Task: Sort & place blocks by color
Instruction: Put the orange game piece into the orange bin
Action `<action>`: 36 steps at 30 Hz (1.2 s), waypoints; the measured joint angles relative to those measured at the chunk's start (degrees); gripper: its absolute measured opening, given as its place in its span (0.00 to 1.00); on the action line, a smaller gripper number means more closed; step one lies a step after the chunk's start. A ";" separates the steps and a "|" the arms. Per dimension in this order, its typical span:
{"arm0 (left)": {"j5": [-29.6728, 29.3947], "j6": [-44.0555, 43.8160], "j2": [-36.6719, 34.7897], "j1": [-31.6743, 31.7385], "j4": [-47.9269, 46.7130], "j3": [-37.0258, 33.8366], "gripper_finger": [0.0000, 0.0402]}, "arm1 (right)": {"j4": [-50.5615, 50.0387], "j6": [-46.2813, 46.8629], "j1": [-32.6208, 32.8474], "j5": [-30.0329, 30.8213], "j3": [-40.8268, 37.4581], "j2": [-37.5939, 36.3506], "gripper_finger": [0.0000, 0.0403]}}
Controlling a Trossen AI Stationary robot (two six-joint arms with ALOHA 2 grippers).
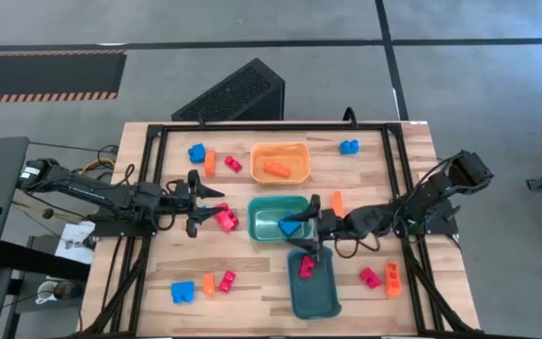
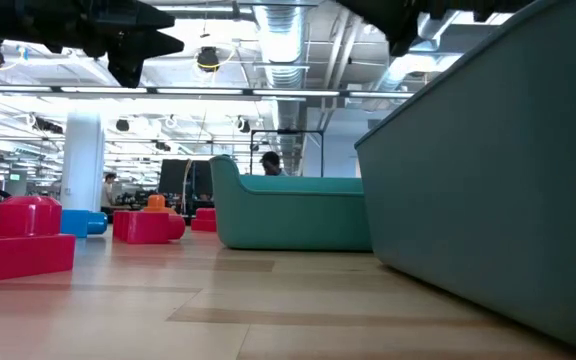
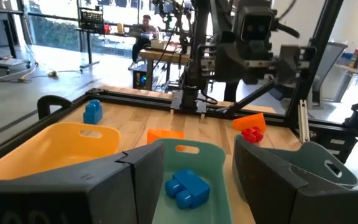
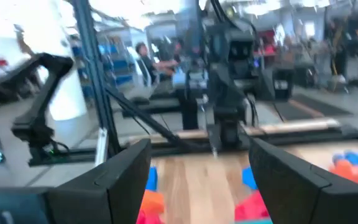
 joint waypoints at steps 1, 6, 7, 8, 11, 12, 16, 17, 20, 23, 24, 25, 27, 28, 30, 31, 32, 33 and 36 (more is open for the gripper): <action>0.00 -0.24 0.00 0.00 -0.27 0.00 0.45 | 1.28 -0.65 -0.38 -0.33 -0.58 0.00 0.72; 0.00 -1.35 0.00 0.00 -1.29 0.00 0.45 | 1.90 -0.42 -2.28 -0.26 -1.67 0.00 0.72; -0.02 -1.57 0.00 0.00 -1.48 0.00 0.45 | 1.88 -0.34 -2.51 -0.27 -1.73 0.00 0.72; -0.05 -1.91 0.00 0.00 -1.68 0.00 0.45 | 1.91 -0.34 -2.53 -0.29 -1.73 0.00 0.72; -0.54 -2.52 0.00 0.00 -2.44 0.00 0.45 | 1.95 -0.34 -2.38 -0.29 -1.73 0.00 0.72; -0.60 -2.79 0.00 0.00 -2.49 0.00 0.45 | 1.97 -0.34 -2.29 -0.29 -1.73 0.00 0.72; -0.74 -3.67 0.00 0.00 -3.40 0.00 0.45 | 2.08 -0.34 -1.91 -0.22 -1.73 0.00 0.72; -1.00 -3.89 0.00 0.00 -3.62 0.00 0.45 | 2.10 -0.34 -1.92 -0.22 -1.73 0.00 0.72; -1.38 -4.40 0.00 0.00 -3.83 0.00 0.45 | 2.10 -0.30 -1.94 -0.22 -1.73 0.00 0.72; -2.27 -4.44 0.00 0.00 -4.10 0.00 0.45 | 2.08 -0.14 -1.94 -0.05 -1.73 0.00 0.72; -3.09 -4.53 0.00 0.00 -4.55 0.00 0.45 | 2.08 -0.14 -1.94 -0.03 -1.73 0.00 0.72; -4.26 -4.82 0.00 0.00 -5.39 0.00 0.45 | 2.07 -0.14 -1.94 -0.03 -1.73 0.00 0.72; -7.20 -5.31 0.00 0.00 -7.74 0.00 0.45 | 2.06 -0.14 -1.94 -0.02 -1.73 0.00 0.72; -8.66 -5.94 0.00 0.00 -9.01 0.00 0.45 | 2.06 -0.14 -1.94 -0.01 -1.73 0.00 0.72; -11.58 -7.74 0.00 0.02 -12.10 0.00 0.45 | 2.02 -0.08 -1.94 0.02 -1.73 0.00 0.72; -12.79 -8.90 0.00 0.02 -13.91 0.00 0.45 | 1.95 0.37 -1.94 0.04 -1.73 0.00 0.72; -13.76 -9.87 0.00 0.02 -15.49 0.00 0.45 | 1.87 0.75 -1.95 0.05 -1.73 0.00 0.72; -14.76 -10.66 0.00 0.02 -16.96 0.00 0.45 | 1.72 1.00 -1.98 0.08 -1.73 0.00 0.72; -18.31 -12.31 0.02 0.02 -20.41 0.00 0.45 | 1.54 1.17 -1.98 0.15 -1.73 0.00 0.72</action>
